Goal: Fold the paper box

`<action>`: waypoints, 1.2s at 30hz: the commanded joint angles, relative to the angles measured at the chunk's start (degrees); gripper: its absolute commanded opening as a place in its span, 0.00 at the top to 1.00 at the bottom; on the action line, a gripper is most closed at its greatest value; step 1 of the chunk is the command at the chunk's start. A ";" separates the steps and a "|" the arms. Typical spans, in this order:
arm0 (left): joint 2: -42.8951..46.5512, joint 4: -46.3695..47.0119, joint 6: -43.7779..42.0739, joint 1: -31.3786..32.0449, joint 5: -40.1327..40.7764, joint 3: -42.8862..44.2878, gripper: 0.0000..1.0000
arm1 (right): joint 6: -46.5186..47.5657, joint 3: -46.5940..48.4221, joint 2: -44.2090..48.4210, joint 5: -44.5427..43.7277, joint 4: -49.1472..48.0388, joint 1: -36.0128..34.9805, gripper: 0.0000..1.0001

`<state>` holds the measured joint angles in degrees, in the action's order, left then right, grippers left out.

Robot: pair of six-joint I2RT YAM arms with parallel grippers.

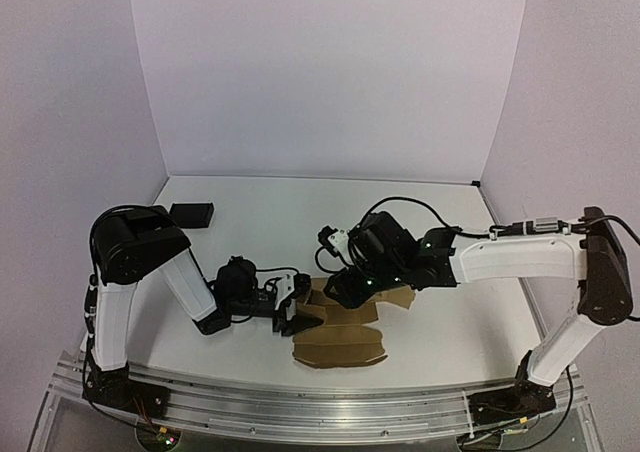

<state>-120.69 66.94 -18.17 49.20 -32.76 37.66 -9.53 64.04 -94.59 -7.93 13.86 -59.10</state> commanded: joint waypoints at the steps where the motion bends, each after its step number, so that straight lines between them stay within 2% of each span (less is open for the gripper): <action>1: 2.85 0.50 0.08 1.18 1.20 -0.62 0.25 | 1.04 2.43 -1.40 -2.19 1.34 -0.55 0.55; 6: 4.59 2.16 1.99 1.32 3.08 -1.97 0.23 | -0.79 3.50 0.02 -5.13 1.35 -0.55 0.55; 15: 8.54 4.14 7.55 1.33 2.96 -6.05 0.07 | -4.77 2.62 -1.20 -9.06 1.08 -0.54 0.55; 22: 12.40 3.15 6.52 1.34 1.67 -9.95 0.03 | -5.40 2.93 -1.19 -8.76 0.08 -0.53 0.55; 26: 15.95 -1.07 6.69 1.33 0.65 -11.84 0.02 | -6.28 2.73 -1.13 -7.82 -1.59 -0.51 0.55; 29: 16.51 -2.16 6.92 1.51 0.71 -12.23 0.06 | -7.08 2.17 -1.06 -7.18 -2.28 -0.54 0.55; 33: 16.28 -1.60 4.35 2.16 0.63 -12.25 0.19 | -9.71 1.07 -1.20 -5.41 -2.74 -0.56 0.57; 36: 16.10 -1.10 2.25 2.21 -0.03 -12.35 0.25 | -10.81 0.69 -1.05 -4.77 -2.93 -0.88 0.57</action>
<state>-106.04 64.56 -12.75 50.47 -30.03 25.71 -17.13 65.68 -94.76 -14.57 12.49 -59.57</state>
